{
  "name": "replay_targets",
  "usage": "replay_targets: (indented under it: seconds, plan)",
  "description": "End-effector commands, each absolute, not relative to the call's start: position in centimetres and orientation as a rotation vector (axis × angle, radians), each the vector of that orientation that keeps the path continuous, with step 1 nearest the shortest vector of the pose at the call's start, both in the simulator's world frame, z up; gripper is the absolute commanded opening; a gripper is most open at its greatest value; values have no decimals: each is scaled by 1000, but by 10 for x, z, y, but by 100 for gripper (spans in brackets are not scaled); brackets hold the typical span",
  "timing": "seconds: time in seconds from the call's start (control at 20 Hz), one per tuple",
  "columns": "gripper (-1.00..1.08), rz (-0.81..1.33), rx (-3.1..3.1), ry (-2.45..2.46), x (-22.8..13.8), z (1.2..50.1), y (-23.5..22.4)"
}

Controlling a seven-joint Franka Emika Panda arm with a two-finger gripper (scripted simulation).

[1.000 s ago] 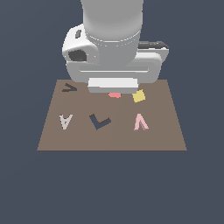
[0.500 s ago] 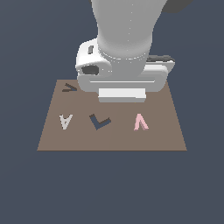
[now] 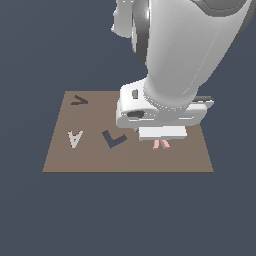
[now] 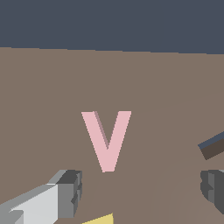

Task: Insert a designated object into the corresponding slot on a board.

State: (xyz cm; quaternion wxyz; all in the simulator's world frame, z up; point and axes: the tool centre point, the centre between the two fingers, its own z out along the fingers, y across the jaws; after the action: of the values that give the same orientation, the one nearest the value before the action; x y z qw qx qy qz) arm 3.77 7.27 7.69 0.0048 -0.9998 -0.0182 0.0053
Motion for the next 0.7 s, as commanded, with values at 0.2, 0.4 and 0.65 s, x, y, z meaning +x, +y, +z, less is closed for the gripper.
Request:
replay_targets:
  seconds: [0.2,0.4,0.65]
  plan:
    - [100,3,-3138,-94,51,55,93]
    - [100,0,-3140,-103,54,50,97]
    - [100,2,-3139,-103,54,48,98]
